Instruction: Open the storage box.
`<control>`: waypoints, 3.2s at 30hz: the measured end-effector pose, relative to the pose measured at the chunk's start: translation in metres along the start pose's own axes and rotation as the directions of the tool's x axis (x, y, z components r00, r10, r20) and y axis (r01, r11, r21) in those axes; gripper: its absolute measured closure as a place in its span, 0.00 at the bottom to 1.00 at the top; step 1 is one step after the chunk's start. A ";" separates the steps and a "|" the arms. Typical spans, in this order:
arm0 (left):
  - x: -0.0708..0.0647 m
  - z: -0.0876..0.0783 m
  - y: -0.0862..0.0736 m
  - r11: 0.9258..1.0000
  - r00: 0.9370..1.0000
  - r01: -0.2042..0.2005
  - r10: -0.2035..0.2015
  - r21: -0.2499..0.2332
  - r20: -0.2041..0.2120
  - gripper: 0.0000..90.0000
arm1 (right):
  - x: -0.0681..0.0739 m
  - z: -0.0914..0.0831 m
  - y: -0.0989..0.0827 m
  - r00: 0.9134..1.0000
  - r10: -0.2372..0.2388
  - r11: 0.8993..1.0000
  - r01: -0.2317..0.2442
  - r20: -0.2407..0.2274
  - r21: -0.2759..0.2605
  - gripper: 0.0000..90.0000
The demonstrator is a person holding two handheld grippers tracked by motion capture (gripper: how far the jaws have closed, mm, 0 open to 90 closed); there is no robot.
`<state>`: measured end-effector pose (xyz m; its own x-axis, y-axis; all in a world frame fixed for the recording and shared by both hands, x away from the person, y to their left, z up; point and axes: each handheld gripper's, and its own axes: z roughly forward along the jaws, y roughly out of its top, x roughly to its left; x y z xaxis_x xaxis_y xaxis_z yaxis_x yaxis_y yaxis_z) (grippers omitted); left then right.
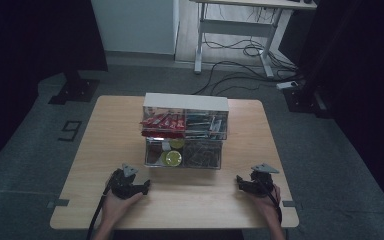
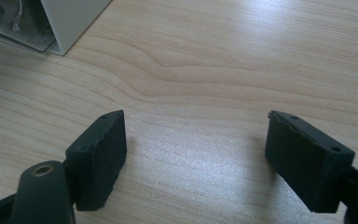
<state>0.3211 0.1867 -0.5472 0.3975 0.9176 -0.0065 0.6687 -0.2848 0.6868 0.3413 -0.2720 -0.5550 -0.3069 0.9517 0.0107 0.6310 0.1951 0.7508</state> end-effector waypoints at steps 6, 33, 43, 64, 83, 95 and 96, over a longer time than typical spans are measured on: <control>0.000 -0.001 -0.001 1.000 1.000 0.008 -0.008 -0.006 -0.007 0.18 | 0.000 0.001 0.001 1.000 0.001 1.000 -0.001 0.002 -0.001 0.24; 0.006 -0.008 0.001 0.997 0.998 0.060 -0.061 -0.052 -0.022 0.40 | 0.001 0.002 0.002 1.000 0.007 1.000 -0.007 0.003 -0.004 0.26; 0.016 -0.029 0.006 0.984 0.993 0.120 -0.122 -0.135 -0.007 0.57 | 0.000 0.002 0.002 1.000 0.011 1.000 -0.011 0.012 -0.005 0.27; 0.010 -0.077 0.025 0.970 0.990 0.100 -0.076 -0.222 0.115 0.96 | 0.000 0.002 0.002 1.000 0.016 1.000 -0.016 0.014 -0.006 0.27; 0.001 -0.102 0.055 0.960 0.987 0.063 -0.020 -0.271 0.159 1.00 | -0.001 0.002 0.002 1.000 0.021 1.000 -0.021 0.021 -0.006 0.27; -0.002 -0.119 0.081 0.958 0.980 0.066 -0.009 -0.278 0.201 1.00 | -0.002 0.002 0.002 0.999 0.026 1.000 -0.026 0.025 -0.007 0.27; -0.002 -0.120 0.082 0.958 0.979 0.067 -0.009 -0.279 0.204 1.00 | -0.002 0.002 0.002 0.999 0.027 1.000 -0.027 0.025 -0.007 0.27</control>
<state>0.2997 0.1945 -0.4034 0.5115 0.8441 -0.1608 0.4922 -0.1344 0.8601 0.3445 -0.2726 -0.5548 -0.2717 0.9623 0.0141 0.6342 0.1680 0.7547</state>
